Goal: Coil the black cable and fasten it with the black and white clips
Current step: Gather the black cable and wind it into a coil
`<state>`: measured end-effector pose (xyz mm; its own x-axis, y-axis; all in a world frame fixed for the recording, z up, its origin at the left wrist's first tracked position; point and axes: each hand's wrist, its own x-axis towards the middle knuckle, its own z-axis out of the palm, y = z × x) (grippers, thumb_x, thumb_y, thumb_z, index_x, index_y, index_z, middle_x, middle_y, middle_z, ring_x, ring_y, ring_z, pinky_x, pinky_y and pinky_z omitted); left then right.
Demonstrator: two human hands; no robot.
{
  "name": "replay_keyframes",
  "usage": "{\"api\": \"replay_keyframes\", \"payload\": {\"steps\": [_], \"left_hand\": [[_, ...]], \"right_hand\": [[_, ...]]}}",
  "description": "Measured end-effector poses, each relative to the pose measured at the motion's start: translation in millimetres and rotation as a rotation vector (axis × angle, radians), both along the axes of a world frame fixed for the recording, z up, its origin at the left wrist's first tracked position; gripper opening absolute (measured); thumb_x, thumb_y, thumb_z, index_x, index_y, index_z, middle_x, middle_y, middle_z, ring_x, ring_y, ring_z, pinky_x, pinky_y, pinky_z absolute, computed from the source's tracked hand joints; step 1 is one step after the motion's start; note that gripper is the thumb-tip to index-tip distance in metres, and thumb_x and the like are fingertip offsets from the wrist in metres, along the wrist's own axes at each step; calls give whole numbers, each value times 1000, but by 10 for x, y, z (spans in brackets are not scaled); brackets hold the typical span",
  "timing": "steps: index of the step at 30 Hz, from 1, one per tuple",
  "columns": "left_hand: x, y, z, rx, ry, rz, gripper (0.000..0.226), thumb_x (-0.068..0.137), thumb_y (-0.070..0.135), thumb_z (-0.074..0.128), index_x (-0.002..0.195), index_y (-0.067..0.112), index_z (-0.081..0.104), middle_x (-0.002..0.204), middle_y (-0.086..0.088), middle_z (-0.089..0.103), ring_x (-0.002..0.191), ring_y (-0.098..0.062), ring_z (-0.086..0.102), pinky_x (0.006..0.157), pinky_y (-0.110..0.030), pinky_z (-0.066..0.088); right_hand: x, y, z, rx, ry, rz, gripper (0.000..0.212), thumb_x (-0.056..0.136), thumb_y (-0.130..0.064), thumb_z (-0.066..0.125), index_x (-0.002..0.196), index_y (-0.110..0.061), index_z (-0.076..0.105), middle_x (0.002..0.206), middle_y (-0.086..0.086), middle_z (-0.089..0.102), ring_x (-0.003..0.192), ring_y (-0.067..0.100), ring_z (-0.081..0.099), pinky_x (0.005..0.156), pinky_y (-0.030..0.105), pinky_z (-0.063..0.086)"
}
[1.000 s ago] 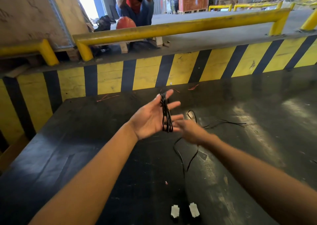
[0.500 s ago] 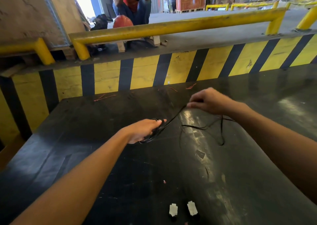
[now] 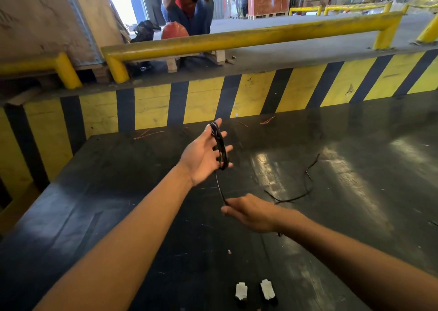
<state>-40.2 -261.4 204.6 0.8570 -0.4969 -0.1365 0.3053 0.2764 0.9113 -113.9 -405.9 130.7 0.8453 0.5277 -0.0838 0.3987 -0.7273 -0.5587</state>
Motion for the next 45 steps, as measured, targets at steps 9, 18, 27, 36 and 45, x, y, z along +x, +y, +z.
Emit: {"api": "replay_keyframes", "payload": {"steps": [9, 18, 27, 36, 45], "left_hand": [[-68, 234, -143, 729, -49, -387, 43, 101, 40, 26, 142, 35, 35, 149, -3, 36, 126, -30, 45, 106, -56, 35], [-206, -151, 192, -233, 83, -368, 46, 95, 46, 29, 137, 34, 44, 146, -10, 42, 113, -37, 61, 89, -61, 48], [153, 141, 62, 344, -174, 216, 43, 102, 33, 27, 143, 26, 37, 141, -5, 44, 130, -22, 41, 100, -44, 32], [-191, 60, -29, 511, 67, -558, 35, 99, 44, 28, 124, 41, 53, 136, 1, 49, 124, -24, 47, 100, -54, 37], [-254, -356, 290, -280, 94, -91, 43, 100, 42, 24, 139, 33, 39, 149, -11, 37, 134, -37, 39, 98, -62, 36]], "right_hand": [[450, -976, 859, -38, -253, -231, 19, 88, -33, 57, 88, -18, 68, 75, -3, 65, 70, 10, 61, 66, 26, 49], [425, -314, 123, 221, -161, -336, 38, 94, -34, 35, 95, -10, 65, 92, 10, 69, 90, 27, 64, 78, 36, 49], [250, -500, 314, -146, -66, -36, 41, 97, -40, 35, 86, -10, 61, 68, -4, 54, 62, 9, 51, 65, 25, 43], [729, -1058, 879, -217, -260, -272, 39, 96, -41, 39, 89, -10, 63, 81, 11, 65, 76, 25, 60, 72, 38, 47], [140, -119, 132, 42, -28, -165, 34, 97, -39, 35, 88, -15, 56, 85, 8, 63, 79, 22, 61, 82, 47, 50]]}}
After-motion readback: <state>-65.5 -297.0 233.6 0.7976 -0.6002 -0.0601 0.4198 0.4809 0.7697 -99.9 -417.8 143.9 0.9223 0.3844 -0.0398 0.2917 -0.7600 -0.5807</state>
